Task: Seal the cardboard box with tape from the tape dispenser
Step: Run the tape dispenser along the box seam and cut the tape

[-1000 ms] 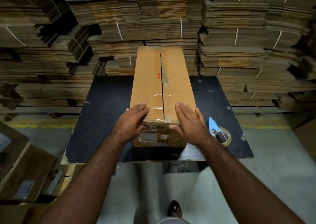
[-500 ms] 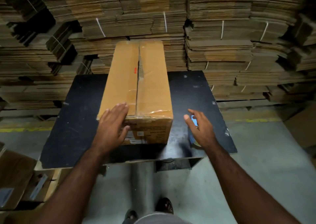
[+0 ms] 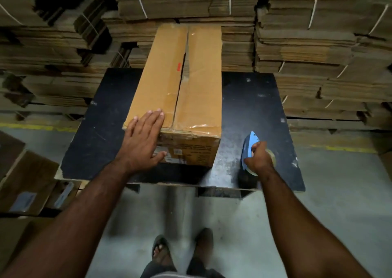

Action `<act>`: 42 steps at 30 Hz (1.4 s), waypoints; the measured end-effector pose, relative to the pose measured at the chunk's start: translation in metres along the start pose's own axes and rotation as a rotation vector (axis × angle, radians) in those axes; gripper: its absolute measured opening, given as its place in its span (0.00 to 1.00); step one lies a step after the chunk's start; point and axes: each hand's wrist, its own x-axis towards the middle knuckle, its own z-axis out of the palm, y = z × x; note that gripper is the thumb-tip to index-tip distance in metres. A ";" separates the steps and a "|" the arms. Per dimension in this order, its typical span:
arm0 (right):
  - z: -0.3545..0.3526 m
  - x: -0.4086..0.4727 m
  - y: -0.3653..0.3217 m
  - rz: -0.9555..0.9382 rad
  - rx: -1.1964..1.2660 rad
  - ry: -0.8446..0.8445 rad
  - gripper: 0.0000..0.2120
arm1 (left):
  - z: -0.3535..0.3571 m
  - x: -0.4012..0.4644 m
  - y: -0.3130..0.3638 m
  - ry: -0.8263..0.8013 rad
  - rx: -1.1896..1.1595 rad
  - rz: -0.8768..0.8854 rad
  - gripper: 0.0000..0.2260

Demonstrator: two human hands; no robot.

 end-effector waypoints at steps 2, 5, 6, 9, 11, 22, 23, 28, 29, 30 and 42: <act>-0.022 -0.001 -0.014 0.015 0.299 -0.044 0.29 | 0.000 0.000 -0.003 -0.005 -0.024 -0.001 0.48; -0.066 -0.021 -0.042 -0.035 0.695 -0.109 0.36 | -0.006 0.000 -0.003 -0.007 -0.109 0.009 0.48; -0.080 -0.028 -0.054 -0.086 0.743 -0.117 0.38 | -0.008 0.000 -0.003 -0.008 -0.157 0.015 0.48; -0.119 -0.057 -0.097 -0.283 0.834 -0.146 0.37 | -0.027 0.006 0.001 0.031 -0.498 -0.119 0.43; -0.138 -0.082 -0.126 -0.401 0.826 -0.156 0.32 | -0.056 0.023 0.015 0.109 -1.013 -0.410 0.34; -0.113 -0.170 -0.208 -0.739 -0.266 -0.067 0.32 | -0.152 0.048 0.067 -0.038 -1.768 -0.608 0.22; -0.106 -0.172 -0.208 -0.744 -0.286 -0.083 0.32 | -0.153 0.042 0.061 -0.041 -1.801 -0.656 0.20; -0.081 -0.189 -0.218 -0.748 -0.310 -0.152 0.33 | -0.152 0.009 0.030 -0.082 -1.844 -0.754 0.12; -0.077 -0.193 -0.221 -0.753 -0.334 -0.153 0.34 | -0.151 0.004 0.026 -0.075 -1.843 -0.738 0.10; -0.073 -0.198 -0.226 -0.758 -0.354 -0.141 0.35 | -0.151 -0.002 0.020 -0.070 -1.853 -0.726 0.10; -0.046 -0.251 -0.259 -0.765 -0.351 -0.051 0.33 | -0.160 -0.044 -0.030 -0.050 -1.992 -0.623 0.08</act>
